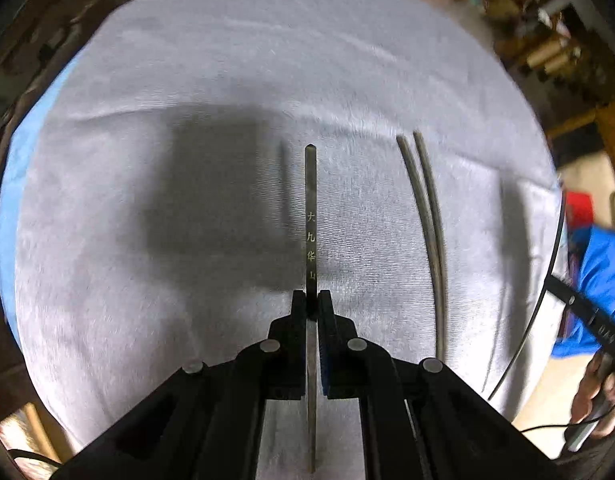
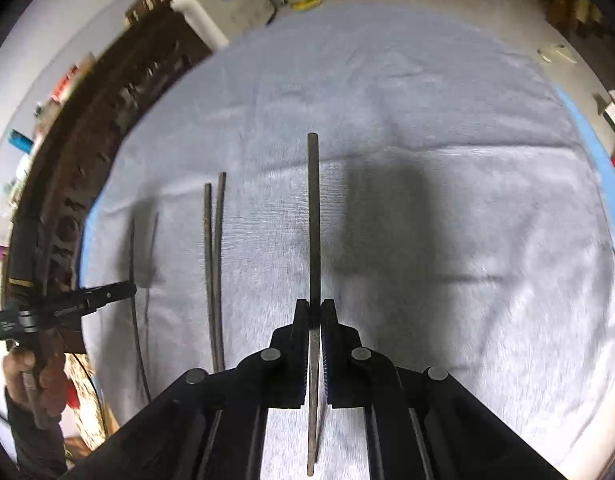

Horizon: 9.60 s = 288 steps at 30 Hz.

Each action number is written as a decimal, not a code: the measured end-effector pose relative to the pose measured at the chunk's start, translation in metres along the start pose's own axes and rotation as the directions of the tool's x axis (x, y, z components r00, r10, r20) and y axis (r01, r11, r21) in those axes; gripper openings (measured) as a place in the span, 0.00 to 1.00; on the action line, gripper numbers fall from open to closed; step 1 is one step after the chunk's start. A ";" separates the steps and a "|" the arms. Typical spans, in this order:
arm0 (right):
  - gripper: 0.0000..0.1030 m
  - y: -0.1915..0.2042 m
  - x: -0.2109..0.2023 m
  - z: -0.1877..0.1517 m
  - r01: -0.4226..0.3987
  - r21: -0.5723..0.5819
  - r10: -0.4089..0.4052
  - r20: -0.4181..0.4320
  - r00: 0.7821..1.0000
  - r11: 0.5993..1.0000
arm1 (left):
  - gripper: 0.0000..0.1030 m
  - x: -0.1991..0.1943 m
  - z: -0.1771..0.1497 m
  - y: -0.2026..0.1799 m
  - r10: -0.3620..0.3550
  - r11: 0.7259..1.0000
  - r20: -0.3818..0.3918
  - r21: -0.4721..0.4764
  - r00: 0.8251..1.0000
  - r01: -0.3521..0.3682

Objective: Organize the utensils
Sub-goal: 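Lift both metal chopsticks upright and carry them above the black holder, then lower both metal chopsticks into the black holder and open both tools, then move both open tools back over the remaining dark chopsticks, then grasp a dark chopstick with the right tool, then grasp the other dark chopstick with the left tool while the right tool holds its chopstick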

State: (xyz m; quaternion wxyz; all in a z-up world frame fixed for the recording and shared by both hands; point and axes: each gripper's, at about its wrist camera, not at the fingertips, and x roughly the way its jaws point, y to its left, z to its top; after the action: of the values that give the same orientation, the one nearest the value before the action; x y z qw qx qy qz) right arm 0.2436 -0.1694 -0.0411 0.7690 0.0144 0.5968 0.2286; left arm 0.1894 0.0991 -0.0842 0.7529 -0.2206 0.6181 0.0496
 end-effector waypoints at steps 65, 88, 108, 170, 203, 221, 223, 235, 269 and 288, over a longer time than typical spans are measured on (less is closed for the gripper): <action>0.06 0.075 -0.132 -0.188 -0.118 -0.041 0.117 0.632 0.766 0.992 | 0.05 -0.136 -0.215 -0.058 -0.166 0.974 0.720 0.013 0.674 0.226; 0.06 0.089 -0.118 -0.214 -0.083 -0.099 0.126 0.594 0.795 0.992 | 0.05 -0.114 -0.246 -0.081 -0.168 0.985 0.697 0.097 0.698 0.140; 0.07 0.082 -0.108 -0.219 -0.091 -0.083 0.122 0.564 0.817 0.992 | 0.05 -0.107 -0.254 -0.079 -0.171 0.985 0.671 0.093 0.722 0.146; 0.96 -0.062 -0.061 -0.195 -0.036 0.279 -0.068 0.357 0.932 0.960 | 0.85 -0.029 -0.165 0.054 0.221 0.938 0.330 -0.331 0.918 -0.107; 0.90 0.006 0.036 -0.001 0.083 -0.158 -0.088 -0.023 0.996 0.984 | 0.85 0.006 -0.128 0.042 0.283 0.942 0.320 -0.272 0.904 -0.199; 0.53 0.113 0.122 0.058 0.003 -0.294 -0.075 -0.232 0.970 0.956 | 0.89 0.018 -0.119 0.036 0.343 0.935 0.337 -0.210 0.877 -0.285; 0.49 0.130 0.130 0.055 0.062 -0.350 -0.147 -0.223 0.964 0.935 | 0.89 0.018 -0.118 0.035 0.343 0.935 0.333 -0.211 0.878 -0.285; 0.29 0.121 0.129 0.051 0.150 -0.371 -0.246 -0.229 0.942 0.917 | 0.90 0.013 -0.095 0.045 0.248 0.959 0.279 -0.208 0.928 -0.193; 0.07 0.009 0.084 0.008 0.118 -0.285 -0.189 -0.236 0.953 0.951 | 0.05 0.097 0.097 -0.117 0.135 0.989 -0.271 0.091 0.953 -0.114; 0.09 0.028 0.097 0.023 0.130 -0.325 -0.255 -0.377 0.891 0.937 | 0.05 0.103 0.095 -0.087 0.331 0.919 -0.357 0.332 0.874 -0.212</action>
State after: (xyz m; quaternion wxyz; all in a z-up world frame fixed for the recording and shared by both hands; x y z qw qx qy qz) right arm 0.2732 -0.1031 -0.1143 0.6380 -0.2071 0.7040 0.2334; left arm 0.3302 0.0383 -0.1459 0.6169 -0.0265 0.7864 0.0203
